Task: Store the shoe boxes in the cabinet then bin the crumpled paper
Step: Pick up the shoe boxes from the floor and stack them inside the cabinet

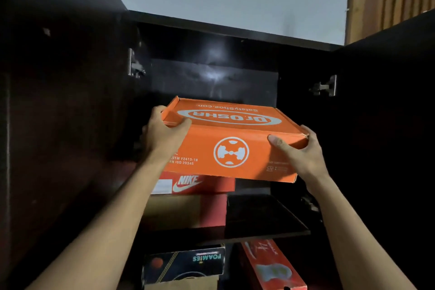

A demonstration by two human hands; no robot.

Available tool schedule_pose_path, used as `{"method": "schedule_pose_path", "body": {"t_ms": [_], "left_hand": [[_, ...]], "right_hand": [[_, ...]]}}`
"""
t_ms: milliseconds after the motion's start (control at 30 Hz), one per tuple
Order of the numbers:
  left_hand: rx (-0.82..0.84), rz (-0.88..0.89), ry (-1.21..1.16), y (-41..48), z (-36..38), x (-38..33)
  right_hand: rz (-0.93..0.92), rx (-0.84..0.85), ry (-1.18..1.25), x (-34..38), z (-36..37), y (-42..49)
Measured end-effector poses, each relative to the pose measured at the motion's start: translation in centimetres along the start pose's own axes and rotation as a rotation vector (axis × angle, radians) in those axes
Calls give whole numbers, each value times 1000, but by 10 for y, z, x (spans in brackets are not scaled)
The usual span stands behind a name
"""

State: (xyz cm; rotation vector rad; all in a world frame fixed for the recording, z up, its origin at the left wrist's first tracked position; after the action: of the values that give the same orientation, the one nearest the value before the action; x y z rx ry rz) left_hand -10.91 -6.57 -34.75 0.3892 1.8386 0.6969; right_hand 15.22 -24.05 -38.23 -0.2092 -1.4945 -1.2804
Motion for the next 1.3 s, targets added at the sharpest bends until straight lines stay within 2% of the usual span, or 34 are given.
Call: {"method": "schedule_pose_path", "body": {"t_ms": [200, 333, 433, 533, 600, 733, 833, 967, 1200, 1300], "left_hand": [[-43, -62, 169, 35, 6, 23], [-24, -48, 216, 55, 27, 58], [-62, 131, 369, 53, 55, 85], [-176, 470, 636, 39, 82, 101], [-158, 536, 659, 37, 98, 109], [-100, 444, 654, 58, 112, 118], [34, 391, 692, 84, 119, 123], [90, 389, 739, 95, 126, 118], [269, 293, 773, 86, 116, 106], [347, 234, 713, 71, 112, 94]], "right_hand": [[84, 77, 46, -48, 59, 39], [105, 58, 48, -78, 93, 51], [92, -15, 47, -96, 107, 58], [53, -62, 16, -114, 118, 58], [-18, -106, -50, -121, 125, 55], [-155, -141, -170, -135, 143, 57], [-116, -88, -237, -145, 159, 70], [-79, -75, -278, -147, 163, 81], [-6, 132, -425, -132, 131, 79], [-23, 166, -490, -120, 115, 65]]}}
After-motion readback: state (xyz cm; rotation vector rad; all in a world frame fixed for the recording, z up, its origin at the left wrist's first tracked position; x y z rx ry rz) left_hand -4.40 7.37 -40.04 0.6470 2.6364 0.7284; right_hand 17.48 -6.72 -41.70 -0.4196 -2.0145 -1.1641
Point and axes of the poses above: each hand's wrist, its own y-axis towards the middle knuckle, its own z-axis out of the palm, x = y × z, the point moved 3 cm from there along y, towards the middle knuckle, and after that the axes turned 15 degrees about y, right-handed, at the moved point
